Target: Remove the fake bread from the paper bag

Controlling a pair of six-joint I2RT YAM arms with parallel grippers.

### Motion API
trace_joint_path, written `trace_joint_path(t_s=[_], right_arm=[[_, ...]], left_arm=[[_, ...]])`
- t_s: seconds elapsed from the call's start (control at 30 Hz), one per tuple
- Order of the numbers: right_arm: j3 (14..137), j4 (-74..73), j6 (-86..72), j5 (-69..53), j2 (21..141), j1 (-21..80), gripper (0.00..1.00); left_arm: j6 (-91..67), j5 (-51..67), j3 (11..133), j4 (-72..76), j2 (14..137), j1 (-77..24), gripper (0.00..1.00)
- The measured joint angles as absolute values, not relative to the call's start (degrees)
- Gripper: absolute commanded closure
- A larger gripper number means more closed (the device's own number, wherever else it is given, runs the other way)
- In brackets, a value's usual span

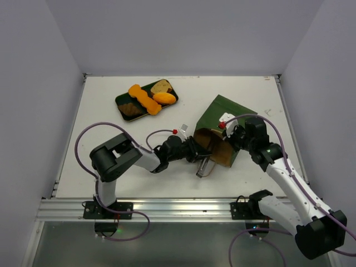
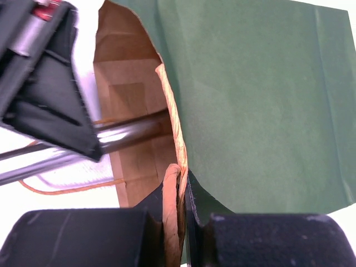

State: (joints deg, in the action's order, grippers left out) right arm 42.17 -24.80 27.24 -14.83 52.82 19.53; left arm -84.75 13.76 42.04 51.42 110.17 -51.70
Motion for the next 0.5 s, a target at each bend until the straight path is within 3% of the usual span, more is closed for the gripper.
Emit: trace_joint_path(t_s=[0.5], right_arm=[[42.17, -21.17, 24.18, -9.30, 52.86, 17.47, 1.00]], left_arm=[[-79.64, 16.03, 31.38, 47.75, 96.51, -53.04, 1.00]])
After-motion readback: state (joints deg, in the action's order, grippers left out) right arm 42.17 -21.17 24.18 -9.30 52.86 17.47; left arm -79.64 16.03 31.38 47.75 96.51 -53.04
